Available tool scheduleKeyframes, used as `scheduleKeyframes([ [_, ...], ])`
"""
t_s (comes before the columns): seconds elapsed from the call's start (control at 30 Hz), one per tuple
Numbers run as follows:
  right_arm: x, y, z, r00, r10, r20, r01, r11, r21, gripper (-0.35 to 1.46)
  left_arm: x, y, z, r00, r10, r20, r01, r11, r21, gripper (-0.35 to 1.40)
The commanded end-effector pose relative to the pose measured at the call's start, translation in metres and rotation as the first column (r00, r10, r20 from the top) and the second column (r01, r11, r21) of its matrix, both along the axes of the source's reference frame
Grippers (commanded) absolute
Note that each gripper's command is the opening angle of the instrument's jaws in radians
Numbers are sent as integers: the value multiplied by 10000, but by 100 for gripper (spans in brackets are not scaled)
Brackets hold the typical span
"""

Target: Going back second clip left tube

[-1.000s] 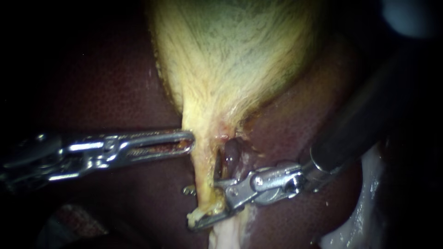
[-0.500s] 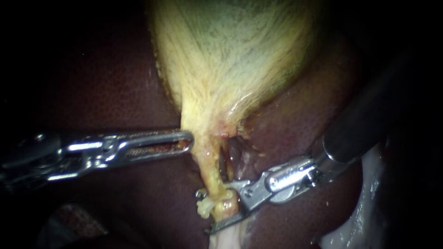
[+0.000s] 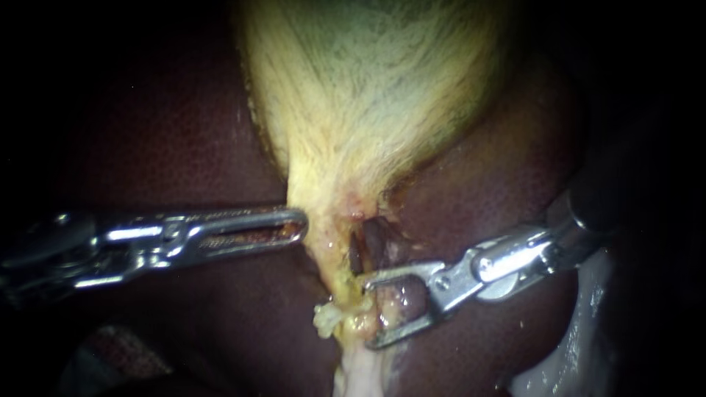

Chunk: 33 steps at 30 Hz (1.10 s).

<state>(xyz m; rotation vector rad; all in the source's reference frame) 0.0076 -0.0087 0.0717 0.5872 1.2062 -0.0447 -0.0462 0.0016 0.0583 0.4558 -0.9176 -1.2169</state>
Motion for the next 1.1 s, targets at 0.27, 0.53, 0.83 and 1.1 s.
scheduleKeyframes([
  [0.27, -40, 32, -29, 9996, 279, -40, -281, 9985, -463, 60, 0, 0, 1, 10000, 1, -1, -1, 10000, -2, -35],
  [0.53, -68, 54, -56, 9990, 444, -99, -451, 9935, -1045, 60, -3, -1, 5, 10000, -12, -16, 12, 10000, -23, -35],
  [0.83, -70, 53, -64, 9991, 402, -145, -416, 9928, -1125, 60, -17, -1, 29, 9999, -77, -88, 76, 9999, -115, -35],
  [1.1, -70, 52, -64, 9991, 400, -146, -414, 9927, -1130, 60, -42, -3, 50, 10000, 7, -53, -8, 9999, -113, -35],
])
